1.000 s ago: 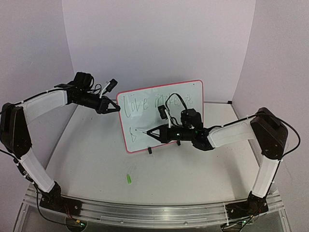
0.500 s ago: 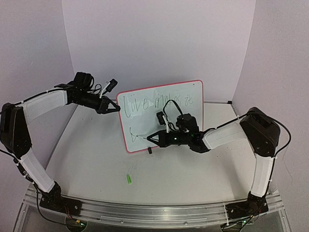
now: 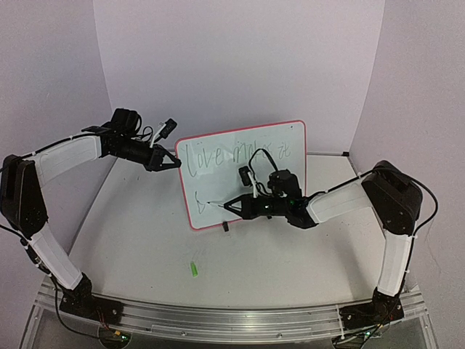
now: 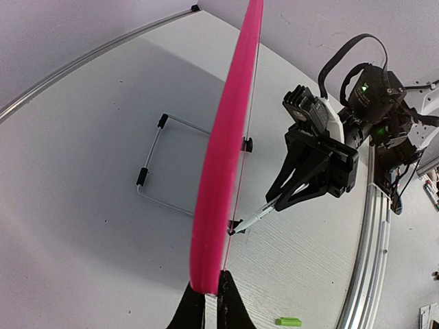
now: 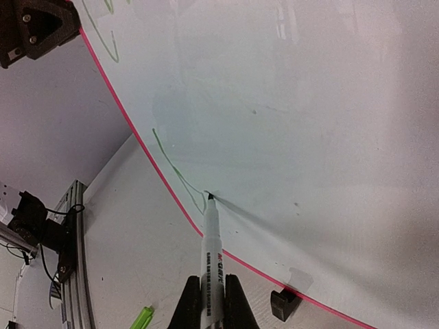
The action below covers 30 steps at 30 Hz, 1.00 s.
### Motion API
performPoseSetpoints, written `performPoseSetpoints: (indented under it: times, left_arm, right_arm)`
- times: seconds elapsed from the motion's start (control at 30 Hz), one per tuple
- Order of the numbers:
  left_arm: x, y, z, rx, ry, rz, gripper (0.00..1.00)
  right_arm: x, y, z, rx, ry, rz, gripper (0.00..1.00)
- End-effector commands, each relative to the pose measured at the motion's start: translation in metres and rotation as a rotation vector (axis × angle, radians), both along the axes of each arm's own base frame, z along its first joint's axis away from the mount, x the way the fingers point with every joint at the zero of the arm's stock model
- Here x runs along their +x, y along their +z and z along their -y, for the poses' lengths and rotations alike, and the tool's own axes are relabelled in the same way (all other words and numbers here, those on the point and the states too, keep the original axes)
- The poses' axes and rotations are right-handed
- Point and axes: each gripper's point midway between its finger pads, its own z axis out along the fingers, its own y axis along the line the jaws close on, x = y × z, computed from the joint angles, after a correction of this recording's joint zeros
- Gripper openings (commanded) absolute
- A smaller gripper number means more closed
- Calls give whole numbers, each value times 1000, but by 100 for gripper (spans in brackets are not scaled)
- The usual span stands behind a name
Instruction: Write a sentence on the whiteboard
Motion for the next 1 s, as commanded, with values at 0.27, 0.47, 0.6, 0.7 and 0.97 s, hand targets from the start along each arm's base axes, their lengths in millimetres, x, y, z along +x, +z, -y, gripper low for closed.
performPoseSetpoints:
  times: [0.27,0.47,0.6,0.7,0.97]
  left_arm:
    - [-11,-8,4,33,-28,-6,0]
    - [-11,-8,4,34,-29,-9,0]
    - [-11,-8,4,33,-28,-8,0]
    - [-11,-8,4,33,-28,-8,0]
    - [-10,-9,4,35,-29,-10,0]
  right_arm:
    - [26,27,25,38,-103,63,0]
    - [29,43,20,67,-86,89,0]
    - [30,44,15,76,-66,87,0]
    - [31,43,11,80,-55,83,0]
    - [34,32,4,73,-33,59,0]
